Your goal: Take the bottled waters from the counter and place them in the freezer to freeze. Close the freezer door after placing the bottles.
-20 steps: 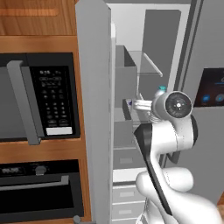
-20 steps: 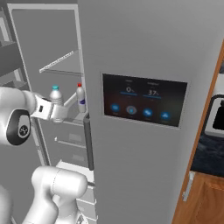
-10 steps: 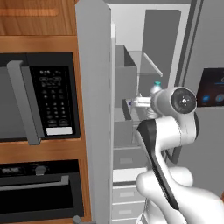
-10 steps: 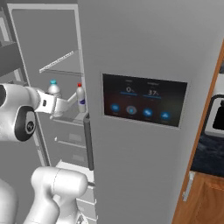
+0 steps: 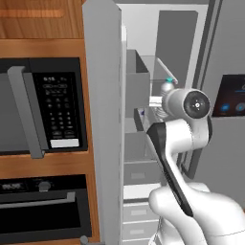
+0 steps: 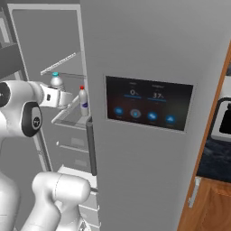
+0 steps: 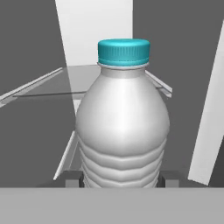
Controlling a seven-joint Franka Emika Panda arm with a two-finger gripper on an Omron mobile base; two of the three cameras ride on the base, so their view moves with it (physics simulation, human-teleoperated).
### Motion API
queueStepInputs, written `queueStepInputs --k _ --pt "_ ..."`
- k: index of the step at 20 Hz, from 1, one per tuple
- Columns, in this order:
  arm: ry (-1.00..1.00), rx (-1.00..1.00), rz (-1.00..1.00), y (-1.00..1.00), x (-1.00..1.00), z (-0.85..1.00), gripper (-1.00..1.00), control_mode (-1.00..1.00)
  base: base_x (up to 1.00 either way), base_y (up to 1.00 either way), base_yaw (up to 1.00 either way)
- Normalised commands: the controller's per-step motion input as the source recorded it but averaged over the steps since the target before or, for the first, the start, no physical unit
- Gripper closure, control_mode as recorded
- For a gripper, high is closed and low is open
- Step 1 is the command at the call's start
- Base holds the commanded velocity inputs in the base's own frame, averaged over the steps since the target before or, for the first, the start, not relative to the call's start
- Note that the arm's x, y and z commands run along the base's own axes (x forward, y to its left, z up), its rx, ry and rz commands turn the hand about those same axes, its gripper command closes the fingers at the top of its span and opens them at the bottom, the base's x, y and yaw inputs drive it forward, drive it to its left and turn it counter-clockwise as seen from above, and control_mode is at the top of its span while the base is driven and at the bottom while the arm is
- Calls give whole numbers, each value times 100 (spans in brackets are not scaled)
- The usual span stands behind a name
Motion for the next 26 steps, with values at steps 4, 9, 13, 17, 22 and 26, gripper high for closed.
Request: queueStepInputs --k 4,9,13,17,22,26 --pt "0 0 0 5 8 60 100 -100 0 0 0" --pt "0 0 0 21 21 32 100 -100 0 0 0" --pt "0 -5 0 2 34 21 100 -100 0 0 0" --pt "0 -8 0 0 38 0 100 -100 0 0 0" --pt "0 -4 0 0 48 12 100 -100 0 0 0" --pt "0 0 0 0 47 31 100 -100 0 0 0"
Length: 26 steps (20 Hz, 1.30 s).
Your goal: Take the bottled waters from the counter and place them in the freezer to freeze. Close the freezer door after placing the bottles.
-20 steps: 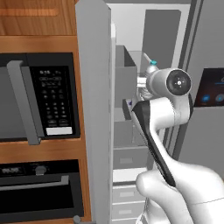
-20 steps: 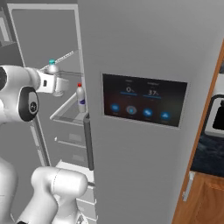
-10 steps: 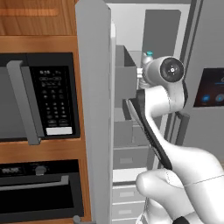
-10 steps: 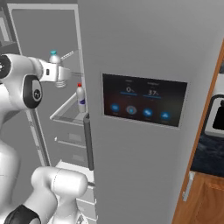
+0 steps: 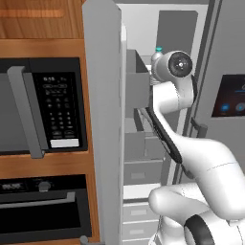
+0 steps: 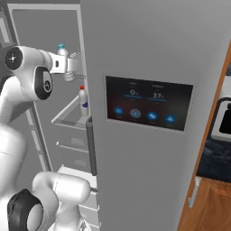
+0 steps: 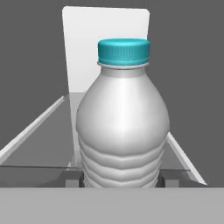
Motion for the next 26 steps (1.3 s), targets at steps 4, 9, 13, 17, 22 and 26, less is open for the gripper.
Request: queueStepInputs --k 4,9,13,17,22,26 --pt "0 1 0 0 65 16 100 -100 0 0 0" --pt "0 0 0 0 73 0 100 -100 0 0 0" --pt "0 0 0 0 71 0 100 -100 0 0 0" --pt "1 4 0 0 71 0 100 -100 0 0 0" --pt "0 1 0 0 66 -14 100 -100 0 0 0" --pt "0 0 0 0 47 -31 100 -100 0 0 0"
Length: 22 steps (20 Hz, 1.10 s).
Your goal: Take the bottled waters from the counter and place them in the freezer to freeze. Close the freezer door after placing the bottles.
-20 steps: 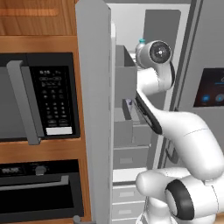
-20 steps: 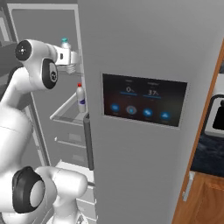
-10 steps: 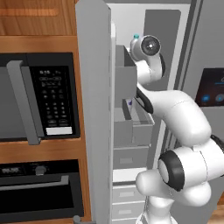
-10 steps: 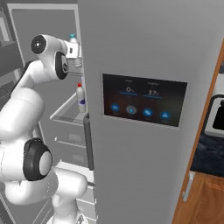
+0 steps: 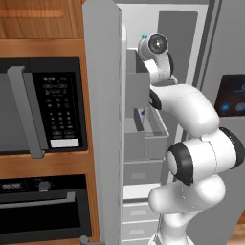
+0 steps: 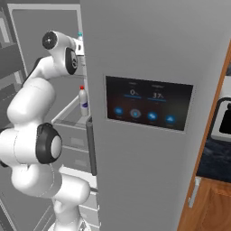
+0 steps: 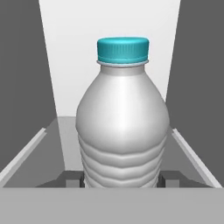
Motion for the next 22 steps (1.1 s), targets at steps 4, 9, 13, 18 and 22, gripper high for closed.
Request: queueStepInputs --k 4,9,13,18,22 --pt "0 0 0 0 24 -41 100 -100 0 0 0" --pt "0 0 -2 -4 4 -55 100 -100 0 0 0" --pt "0 0 -1 -2 0 -66 100 -100 0 0 0" --pt "7 0 -2 -5 0 -73 100 -100 0 0 0" --pt "0 1 0 0 0 -11 100 -100 0 0 0"
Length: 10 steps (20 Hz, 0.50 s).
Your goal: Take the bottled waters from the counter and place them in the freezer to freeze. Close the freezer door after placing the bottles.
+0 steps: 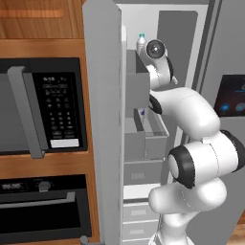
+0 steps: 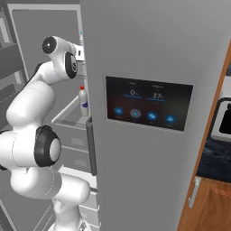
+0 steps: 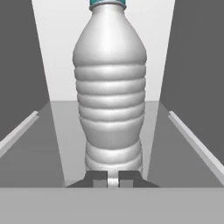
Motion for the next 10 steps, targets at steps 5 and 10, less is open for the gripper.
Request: queueStepInputs --k 5,10 --pt "0 0 0 0 0 -2 -100 -100 0 0 0" --pt "0 0 -1 0 -3 0 -100 -100 0 0 0"
